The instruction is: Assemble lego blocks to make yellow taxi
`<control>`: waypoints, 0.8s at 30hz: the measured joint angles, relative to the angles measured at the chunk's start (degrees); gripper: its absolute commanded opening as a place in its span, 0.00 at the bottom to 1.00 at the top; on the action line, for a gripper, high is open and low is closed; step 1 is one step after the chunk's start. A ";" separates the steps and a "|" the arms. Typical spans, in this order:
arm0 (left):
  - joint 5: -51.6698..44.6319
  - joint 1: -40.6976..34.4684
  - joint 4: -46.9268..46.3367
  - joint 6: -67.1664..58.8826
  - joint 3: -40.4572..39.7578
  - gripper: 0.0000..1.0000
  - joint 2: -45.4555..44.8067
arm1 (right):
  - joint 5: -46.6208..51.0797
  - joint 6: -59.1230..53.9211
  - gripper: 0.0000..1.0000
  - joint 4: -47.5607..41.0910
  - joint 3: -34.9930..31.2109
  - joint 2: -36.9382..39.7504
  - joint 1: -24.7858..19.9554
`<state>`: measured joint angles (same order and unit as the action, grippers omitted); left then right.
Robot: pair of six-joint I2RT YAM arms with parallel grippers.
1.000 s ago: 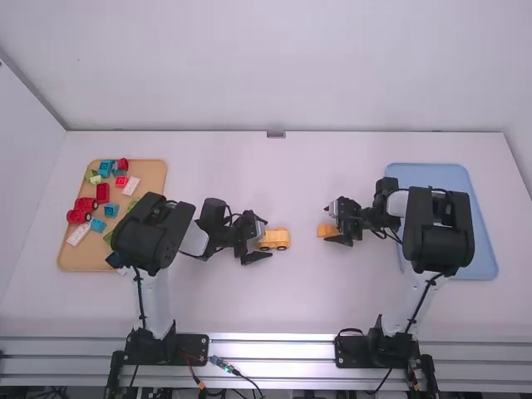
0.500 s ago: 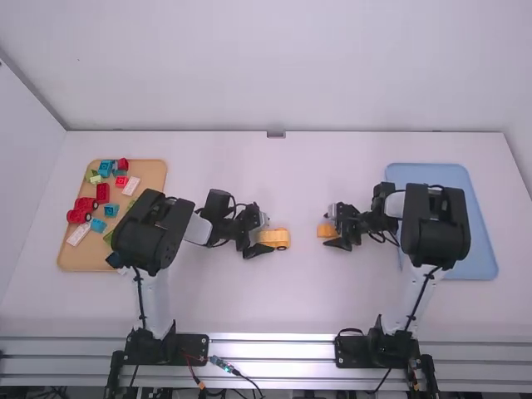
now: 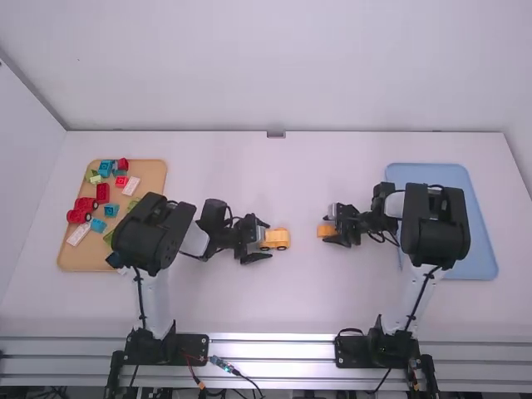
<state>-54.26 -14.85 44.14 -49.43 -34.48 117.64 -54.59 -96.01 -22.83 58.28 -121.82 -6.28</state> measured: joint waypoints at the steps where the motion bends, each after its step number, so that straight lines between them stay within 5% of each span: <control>1: 0.02 -0.02 1.33 -0.09 0.70 0.83 0.00 | -0.07 0.00 0.59 -0.02 0.00 0.00 0.00; 9: 1.42 -0.07 4.59 2.71 2.38 0.83 0.00 | -0.33 0.00 0.52 -0.26 0.00 0.00 0.00; 12: 1.40 -0.07 2.05 4.13 1.42 0.84 0.00 | -0.33 -0.02 0.50 -0.28 0.00 0.00 0.00; 13: 1.33 -0.04 -0.09 4.57 0.48 0.84 0.00 | -0.35 -0.13 0.36 -0.26 0.00 0.00 0.00; 14: 1.33 -0.07 -1.49 4.63 -0.20 0.84 0.00 | -0.33 -0.04 0.33 -0.31 0.00 0.00 0.00; 24: 1.42 -0.11 -11.30 2.40 -5.35 0.85 0.00 | -0.39 0.07 0.27 -0.28 0.00 0.00 0.00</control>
<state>-52.84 -14.96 32.84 -47.03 -39.83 117.64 -54.98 -95.94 -23.11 58.28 -121.82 -6.28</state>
